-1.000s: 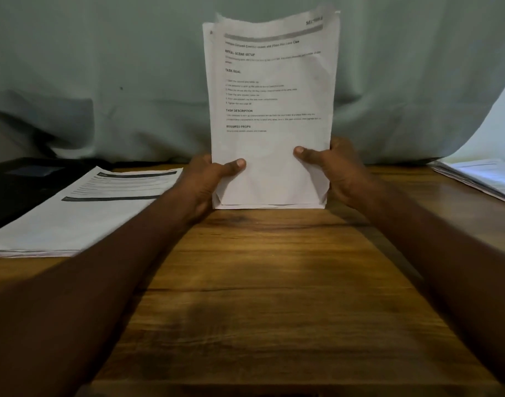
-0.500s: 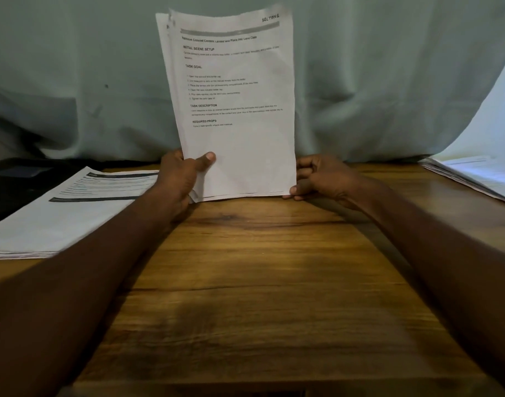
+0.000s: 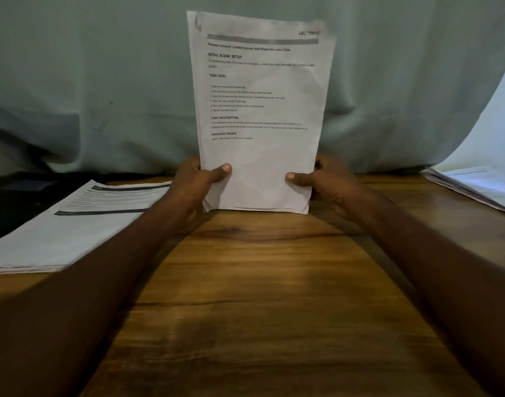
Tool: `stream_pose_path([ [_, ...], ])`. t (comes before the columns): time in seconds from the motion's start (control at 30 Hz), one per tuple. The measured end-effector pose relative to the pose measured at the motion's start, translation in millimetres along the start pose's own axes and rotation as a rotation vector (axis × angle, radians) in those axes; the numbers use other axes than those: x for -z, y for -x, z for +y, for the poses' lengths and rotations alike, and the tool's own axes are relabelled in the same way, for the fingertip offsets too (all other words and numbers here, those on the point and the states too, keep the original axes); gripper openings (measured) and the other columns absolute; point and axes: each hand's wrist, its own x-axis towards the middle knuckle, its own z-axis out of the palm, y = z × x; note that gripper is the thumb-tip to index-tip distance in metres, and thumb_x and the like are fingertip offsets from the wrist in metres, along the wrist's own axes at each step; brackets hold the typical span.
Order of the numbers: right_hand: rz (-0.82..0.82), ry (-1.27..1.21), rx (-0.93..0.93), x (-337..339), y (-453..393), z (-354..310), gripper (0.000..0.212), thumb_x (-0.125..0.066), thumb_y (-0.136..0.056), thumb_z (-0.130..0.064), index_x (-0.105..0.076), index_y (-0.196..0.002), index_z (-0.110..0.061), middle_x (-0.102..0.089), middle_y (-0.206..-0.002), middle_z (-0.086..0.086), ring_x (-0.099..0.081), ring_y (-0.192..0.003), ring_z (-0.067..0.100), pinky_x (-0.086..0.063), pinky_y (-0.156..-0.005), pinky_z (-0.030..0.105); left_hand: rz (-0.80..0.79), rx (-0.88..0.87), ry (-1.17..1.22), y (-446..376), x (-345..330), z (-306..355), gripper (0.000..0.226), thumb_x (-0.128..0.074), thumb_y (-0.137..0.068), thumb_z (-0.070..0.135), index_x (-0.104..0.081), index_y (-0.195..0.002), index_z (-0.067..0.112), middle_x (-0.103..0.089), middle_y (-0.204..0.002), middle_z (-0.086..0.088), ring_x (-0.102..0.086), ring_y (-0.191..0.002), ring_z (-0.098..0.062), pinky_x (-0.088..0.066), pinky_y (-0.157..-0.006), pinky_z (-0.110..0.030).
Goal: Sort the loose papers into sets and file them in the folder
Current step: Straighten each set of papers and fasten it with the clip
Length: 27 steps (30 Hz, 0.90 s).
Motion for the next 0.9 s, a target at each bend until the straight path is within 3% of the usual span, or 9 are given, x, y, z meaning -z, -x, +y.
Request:
stream_pose_path([
  [0.1, 0.028, -0.035, -0.003, 1, 0, -3, 0.031, -0.078, -0.086, -0.009, -0.068, -0.113, -0.020, -0.076, -0.108, -0.001, -0.073, -0.098, 0.019, -0.059, -0.076, 0.031, 0.012, -0.117, -0.120, -1, -5, 6, 0.035, -0.073, -0.093, 0.015, -0.064, -0.126, 0.020, -0.070, -0.112, 0.008, -0.067, -0.101, -0.014, -0.054, -0.074, -0.027],
  [0.2, 0.005, -0.127, 0.014, -8, 6, -4, 0.036, -0.078, -0.088, -0.016, -0.068, -0.122, -0.016, -0.078, -0.108, 0.000, -0.075, -0.096, 0.021, -0.060, -0.074, 0.031, 0.026, -0.183, -0.112, 1, -7, 10, 0.029, -0.076, -0.090, 0.020, -0.067, -0.116, 0.029, -0.072, -0.107, 0.015, -0.070, -0.096, -0.006, -0.055, -0.075, -0.023],
  [0.33, 0.011, -0.211, 0.048, -20, 11, -7, 0.042, -0.082, -0.085, -0.025, -0.068, -0.124, -0.017, -0.077, -0.111, 0.004, -0.075, -0.099, 0.027, -0.060, -0.091, 0.047, -0.017, -0.216, -0.163, 6, -8, 13, 0.027, -0.078, -0.088, 0.021, -0.065, -0.107, 0.035, -0.070, -0.099, 0.020, -0.069, -0.079, 0.007, -0.053, -0.064, -0.013],
  [0.47, 0.112, -0.062, 0.177, -27, 13, -16, 0.031, -0.080, -0.087, -0.030, -0.068, -0.115, -0.026, -0.076, -0.111, -0.002, -0.074, -0.098, 0.019, -0.059, -0.089, 0.040, 0.024, -0.271, -0.212, 8, -12, 23, 0.027, -0.079, -0.089, 0.023, -0.064, -0.111, 0.032, -0.069, -0.100, 0.017, -0.068, -0.089, -0.002, -0.054, -0.073, -0.022],
  [0.57, 0.154, -0.051, 0.243, -30, 15, -28, 0.029, -0.077, -0.089, -0.032, -0.064, -0.116, -0.028, -0.073, -0.110, -0.006, -0.071, -0.097, 0.015, -0.058, -0.081, 0.031, 0.082, -0.322, -0.147, 6, -17, 33, 0.024, -0.075, -0.092, 0.022, -0.062, -0.107, 0.035, -0.066, -0.097, 0.020, -0.065, -0.087, 0.001, -0.053, -0.072, -0.019],
  [0.67, 0.162, -0.032, 0.202, -32, 15, -27, 0.035, -0.075, -0.091, -0.031, -0.065, -0.123, -0.022, -0.073, -0.111, -0.003, -0.071, -0.096, 0.017, -0.059, -0.083, 0.035, 0.084, -0.290, -0.154, 6, -18, 29, 0.031, -0.075, -0.091, 0.022, -0.062, -0.118, 0.029, -0.066, -0.102, 0.015, -0.063, -0.090, -0.001, -0.050, -0.069, -0.020],
  [0.77, 0.121, 0.026, 0.090, -38, 16, -13, 0.048, -0.076, -0.090, -0.026, -0.056, -0.132, -0.017, -0.067, -0.111, -0.004, -0.065, -0.095, 0.014, -0.053, -0.068, 0.027, 0.079, -0.211, -0.175, 8, -18, 13, 0.045, -0.075, -0.091, 0.023, -0.058, -0.133, 0.023, -0.065, -0.119, 0.006, -0.061, -0.098, -0.009, -0.049, -0.074, -0.027],
  [0.9, 0.141, -0.033, 0.167, -38, 21, -18, 0.030, -0.073, -0.093, -0.027, -0.064, -0.121, -0.024, -0.072, -0.104, -0.010, -0.071, -0.090, 0.012, -0.056, -0.069, 0.024, 0.148, -0.246, -0.171, 13, -23, 16, 0.040, -0.074, -0.093, 0.023, -0.062, -0.131, 0.020, -0.069, -0.123, 0.001, -0.067, -0.104, -0.016, -0.057, -0.085, -0.035],
])
